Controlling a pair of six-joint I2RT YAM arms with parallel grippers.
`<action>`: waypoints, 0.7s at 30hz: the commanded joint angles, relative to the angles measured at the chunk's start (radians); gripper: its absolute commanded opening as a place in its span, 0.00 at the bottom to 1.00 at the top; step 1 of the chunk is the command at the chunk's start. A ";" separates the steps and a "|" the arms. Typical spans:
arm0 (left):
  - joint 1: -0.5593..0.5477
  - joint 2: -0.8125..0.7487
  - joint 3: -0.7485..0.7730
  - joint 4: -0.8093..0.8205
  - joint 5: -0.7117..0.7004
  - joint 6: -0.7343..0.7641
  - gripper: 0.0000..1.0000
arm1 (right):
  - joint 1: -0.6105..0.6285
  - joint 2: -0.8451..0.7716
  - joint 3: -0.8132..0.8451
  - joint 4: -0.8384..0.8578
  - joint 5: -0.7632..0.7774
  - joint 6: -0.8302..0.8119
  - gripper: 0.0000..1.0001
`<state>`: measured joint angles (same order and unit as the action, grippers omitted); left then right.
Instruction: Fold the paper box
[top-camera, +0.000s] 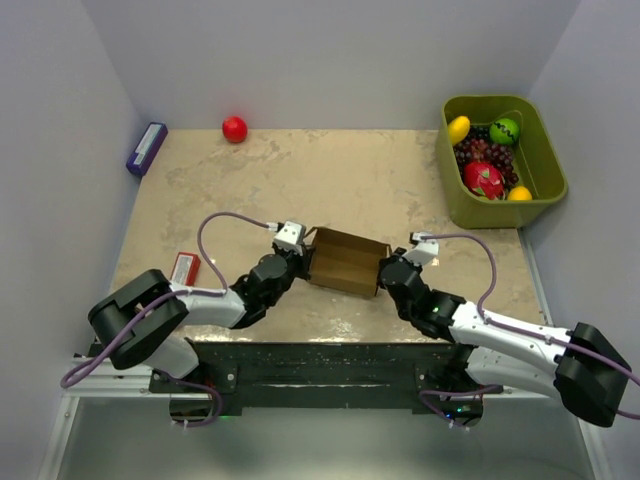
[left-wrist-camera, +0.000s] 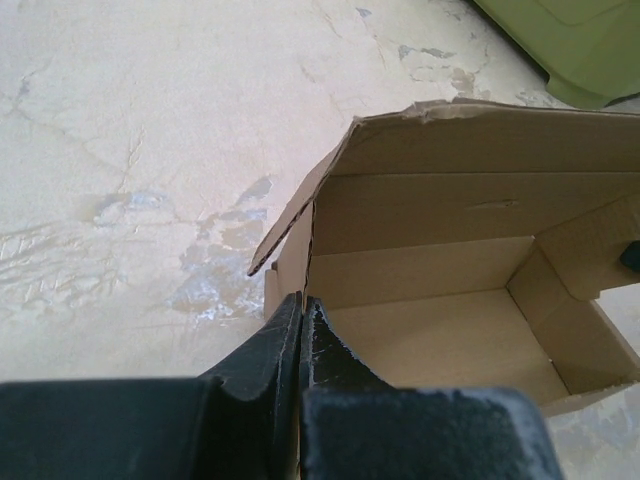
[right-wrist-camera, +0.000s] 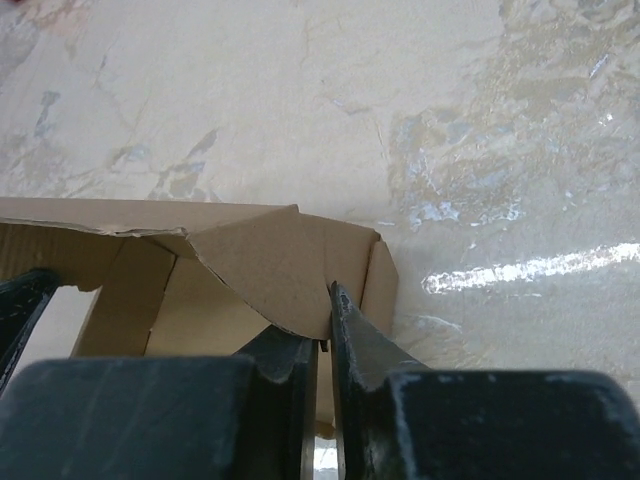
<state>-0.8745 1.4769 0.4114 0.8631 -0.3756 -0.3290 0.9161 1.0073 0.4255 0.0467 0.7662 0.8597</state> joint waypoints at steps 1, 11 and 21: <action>-0.027 0.032 -0.016 -0.056 0.007 -0.070 0.00 | 0.004 0.010 -0.031 -0.015 -0.015 0.032 0.07; -0.035 0.034 0.052 -0.065 0.040 -0.091 0.00 | 0.006 0.046 -0.070 0.116 -0.010 0.009 0.00; -0.035 0.046 0.030 -0.076 0.047 -0.091 0.00 | 0.006 0.080 -0.057 0.119 -0.010 0.007 0.02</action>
<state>-0.8970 1.5089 0.4629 0.7837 -0.3706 -0.4019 0.9154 1.0641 0.3641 0.1787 0.7898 0.8520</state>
